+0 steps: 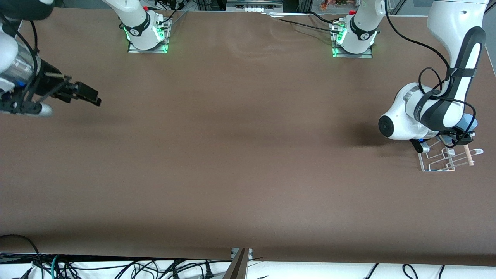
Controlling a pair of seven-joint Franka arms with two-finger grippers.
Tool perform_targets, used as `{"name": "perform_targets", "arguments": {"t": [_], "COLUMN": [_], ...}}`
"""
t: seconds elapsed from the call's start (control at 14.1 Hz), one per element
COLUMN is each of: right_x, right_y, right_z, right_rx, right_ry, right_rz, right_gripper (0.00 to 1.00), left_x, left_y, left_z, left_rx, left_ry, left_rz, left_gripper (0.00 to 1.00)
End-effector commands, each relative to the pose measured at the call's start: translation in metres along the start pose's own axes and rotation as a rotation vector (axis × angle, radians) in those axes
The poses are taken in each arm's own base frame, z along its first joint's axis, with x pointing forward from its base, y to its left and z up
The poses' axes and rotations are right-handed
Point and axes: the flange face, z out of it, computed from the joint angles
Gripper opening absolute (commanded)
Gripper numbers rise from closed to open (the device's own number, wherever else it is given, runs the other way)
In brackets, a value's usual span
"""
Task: Transfer cup to left arm and place on rack
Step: 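Carry the cup with the left gripper into the wire rack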
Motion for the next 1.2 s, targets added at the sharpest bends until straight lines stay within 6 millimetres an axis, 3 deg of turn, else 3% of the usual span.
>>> {"name": "perform_targets", "arguments": {"t": [0.0,0.28,0.92,0.99,1.06,1.13], "right_x": [-0.026,-0.036,-0.031,-0.031,-0.031,-0.031], "right_y": [0.016,0.01,0.004,0.005,0.004,0.002], "right_z": [-0.007,0.0,-0.003,-0.005,-0.007,-0.006], "right_rx": [-0.023,-0.084,-0.119,-0.118,-0.116,-0.115], "right_ry": [0.033,0.019,0.0,0.004,0.009,0.008], "right_rz": [-0.089,-0.125,-0.146,-0.146,-0.149,-0.141], "right_gripper": [1.0,1.0,1.0,1.0,1.0,1.0], "left_x": [-0.002,-0.007,0.001,0.002,0.002,0.001], "left_y": [0.014,0.013,0.021,0.022,0.022,0.02], "left_z": [0.004,0.002,0.005,0.005,0.005,0.006], "left_rx": [0.016,0.015,0.012,0.011,0.01,0.009], "left_ry": [-0.018,-0.044,-0.047,-0.047,-0.047,-0.047], "left_rz": [0.01,0.005,0.02,0.02,0.02,0.014], "left_gripper": [0.0,0.0,0.01,0.11,0.69,1.0]}}
